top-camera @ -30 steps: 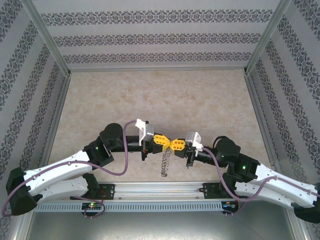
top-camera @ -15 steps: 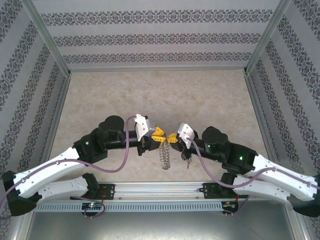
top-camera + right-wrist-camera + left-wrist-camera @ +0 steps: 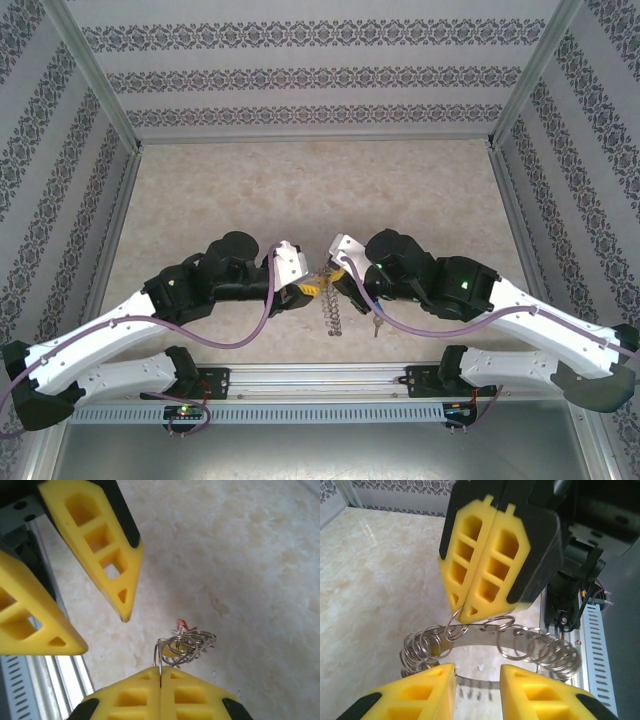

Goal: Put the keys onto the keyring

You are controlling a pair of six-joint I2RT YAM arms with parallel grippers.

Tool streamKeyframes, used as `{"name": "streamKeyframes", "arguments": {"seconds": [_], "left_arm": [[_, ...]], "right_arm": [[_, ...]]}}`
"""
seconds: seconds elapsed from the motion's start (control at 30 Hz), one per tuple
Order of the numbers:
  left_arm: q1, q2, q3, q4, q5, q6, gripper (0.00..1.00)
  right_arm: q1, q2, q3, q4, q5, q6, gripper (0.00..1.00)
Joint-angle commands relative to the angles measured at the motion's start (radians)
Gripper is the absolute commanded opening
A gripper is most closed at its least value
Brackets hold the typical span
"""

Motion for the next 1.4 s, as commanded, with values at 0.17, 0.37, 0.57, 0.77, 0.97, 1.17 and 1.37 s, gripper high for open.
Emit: {"name": "streamKeyframes", "arguments": {"seconds": [0.17, 0.37, 0.57, 0.77, 0.97, 1.17, 1.37], "left_arm": [[-0.004, -0.040, -0.025, 0.019, 0.080, 0.023, 0.29], [-0.004, -0.016, -0.022, 0.032, 0.121, 0.021, 0.29], [-0.004, -0.003, -0.025, 0.050, 0.126, 0.021, 0.29], [-0.004, 0.011, -0.024, 0.061, 0.136, 0.024, 0.23], [-0.004, 0.027, -0.019, 0.050, 0.155, 0.026, 0.06], [-0.004, 0.024, -0.030, 0.076, 0.186, 0.019, 0.00], [0.002, -0.045, -0.094, 0.228, 0.180, -0.057, 0.00]], "right_arm": [[0.009, 0.025, 0.065, -0.045, -0.138, -0.009, 0.00], [0.015, 0.034, 0.070, -0.032, -0.167, -0.015, 0.00], [0.020, 0.028, 0.069, -0.021, -0.199, -0.022, 0.00], [0.033, 0.020, 0.062, -0.017, -0.214, -0.039, 0.00], [0.034, 0.007, 0.059, -0.005, -0.216, -0.045, 0.00], [0.035, -0.012, 0.034, 0.025, -0.209, -0.051, 0.00], [0.022, -0.085, -0.052, 0.084, -0.156, -0.021, 0.36]]}}
